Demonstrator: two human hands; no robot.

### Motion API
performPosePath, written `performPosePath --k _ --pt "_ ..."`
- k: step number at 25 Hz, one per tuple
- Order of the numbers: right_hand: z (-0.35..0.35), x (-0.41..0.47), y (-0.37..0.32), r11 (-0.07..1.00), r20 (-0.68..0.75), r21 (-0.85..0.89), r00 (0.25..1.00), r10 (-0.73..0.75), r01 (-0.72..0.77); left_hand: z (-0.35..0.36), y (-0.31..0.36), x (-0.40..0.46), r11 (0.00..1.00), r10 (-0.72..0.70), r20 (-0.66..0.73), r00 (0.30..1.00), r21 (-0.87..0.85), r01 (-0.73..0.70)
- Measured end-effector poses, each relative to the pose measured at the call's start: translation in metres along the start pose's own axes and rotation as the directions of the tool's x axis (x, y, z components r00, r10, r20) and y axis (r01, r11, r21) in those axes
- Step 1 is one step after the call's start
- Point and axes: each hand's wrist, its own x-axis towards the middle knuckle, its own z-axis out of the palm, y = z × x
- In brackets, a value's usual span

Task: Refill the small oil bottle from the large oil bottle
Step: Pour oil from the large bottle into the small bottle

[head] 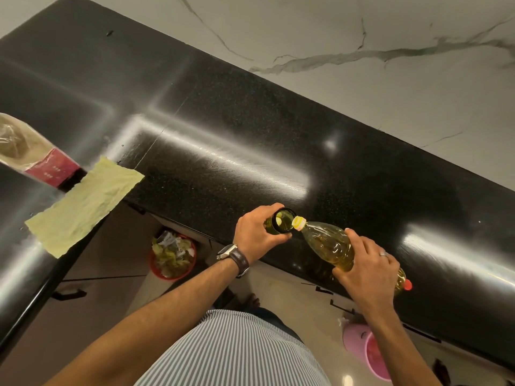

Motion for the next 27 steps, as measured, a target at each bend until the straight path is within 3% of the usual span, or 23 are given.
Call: performPosePath --k 27 --pt "-0.008 0.004 0.0 0.998 -0.119 -0.044 0.992 -0.048 0.043 0.002 -0.002 -0.001 1.0 0.008 -0.018 1.0 0.003 -0.008"
